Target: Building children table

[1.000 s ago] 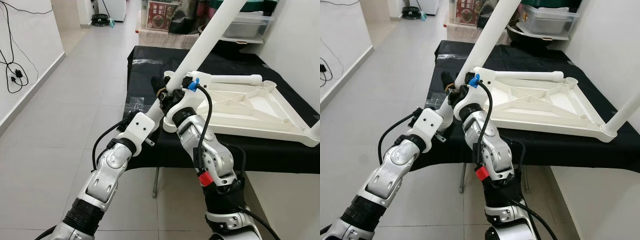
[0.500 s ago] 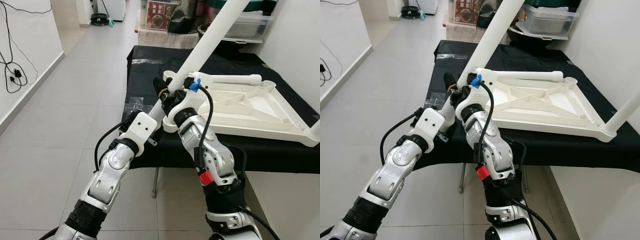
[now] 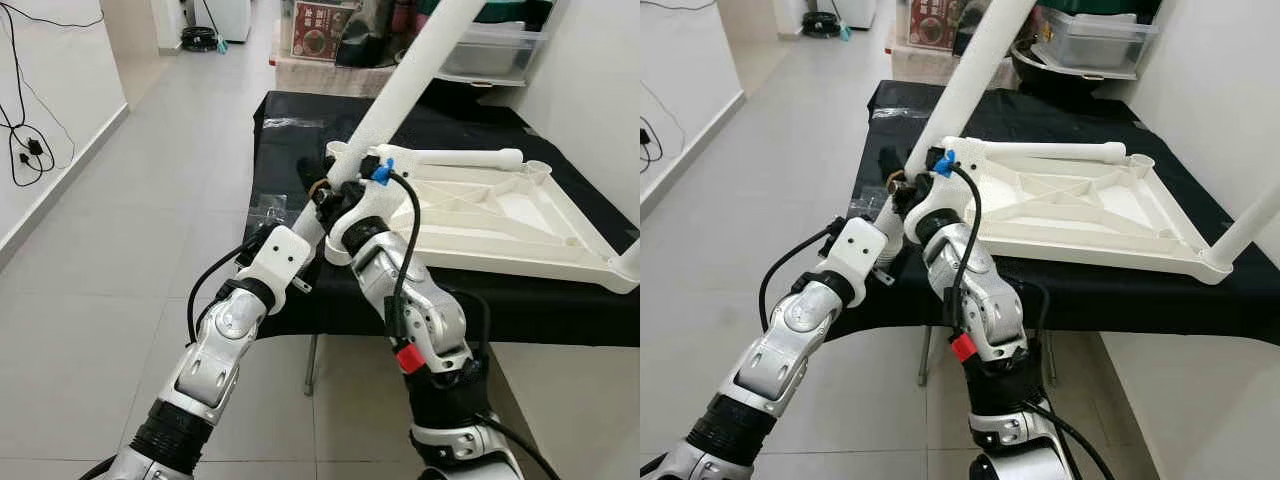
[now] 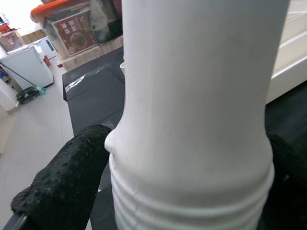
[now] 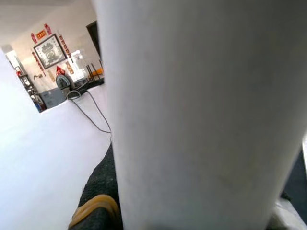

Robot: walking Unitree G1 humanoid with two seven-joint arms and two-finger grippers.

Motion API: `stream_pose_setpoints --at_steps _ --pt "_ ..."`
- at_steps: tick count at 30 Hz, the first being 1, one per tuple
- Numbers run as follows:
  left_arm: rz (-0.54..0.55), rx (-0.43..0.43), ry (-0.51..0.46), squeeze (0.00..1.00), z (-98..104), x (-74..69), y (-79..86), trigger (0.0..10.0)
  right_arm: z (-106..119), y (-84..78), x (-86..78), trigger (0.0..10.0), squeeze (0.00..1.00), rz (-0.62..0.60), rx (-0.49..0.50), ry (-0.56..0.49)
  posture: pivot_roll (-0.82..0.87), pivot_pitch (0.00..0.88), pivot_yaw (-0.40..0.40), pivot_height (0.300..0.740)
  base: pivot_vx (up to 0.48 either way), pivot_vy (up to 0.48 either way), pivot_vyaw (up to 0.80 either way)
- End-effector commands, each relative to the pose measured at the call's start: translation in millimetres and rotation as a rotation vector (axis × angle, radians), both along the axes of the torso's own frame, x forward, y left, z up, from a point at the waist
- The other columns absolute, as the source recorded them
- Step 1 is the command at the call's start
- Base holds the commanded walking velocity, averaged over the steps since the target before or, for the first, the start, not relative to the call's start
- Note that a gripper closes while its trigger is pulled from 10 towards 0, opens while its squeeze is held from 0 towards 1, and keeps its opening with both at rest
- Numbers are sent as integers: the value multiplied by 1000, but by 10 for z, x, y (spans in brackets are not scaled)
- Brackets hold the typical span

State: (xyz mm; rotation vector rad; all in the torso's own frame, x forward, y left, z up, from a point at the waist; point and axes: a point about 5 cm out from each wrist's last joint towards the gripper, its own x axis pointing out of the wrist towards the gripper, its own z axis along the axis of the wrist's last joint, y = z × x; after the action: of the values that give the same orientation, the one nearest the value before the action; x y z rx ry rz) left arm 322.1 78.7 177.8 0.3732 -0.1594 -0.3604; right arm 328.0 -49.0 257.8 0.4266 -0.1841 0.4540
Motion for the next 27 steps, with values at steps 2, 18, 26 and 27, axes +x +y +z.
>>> stream_pose_setpoints --at_steps 2,18,26,27 --pt "-8 7 10 0 -42 -9 -20 10000 2 85 -71 10000 0 33 44 6 72 87 -95 740 0 0 0" --pt "-36 -5 18 0 -54 -9 -111 10000 16 154 -106 10000 0 50 51 1 73 77 -94 740 0 0 0" --pt "-48 -12 -3 0 -32 -20 -136 0 3 165 -124 10000 0 56 42 3 74 65 -97 740 0 0 0" --pt "-48 -12 -3 0 -32 -20 -136 0 3 165 -124 10000 0 56 42 3 74 65 -97 740 0 0 0"
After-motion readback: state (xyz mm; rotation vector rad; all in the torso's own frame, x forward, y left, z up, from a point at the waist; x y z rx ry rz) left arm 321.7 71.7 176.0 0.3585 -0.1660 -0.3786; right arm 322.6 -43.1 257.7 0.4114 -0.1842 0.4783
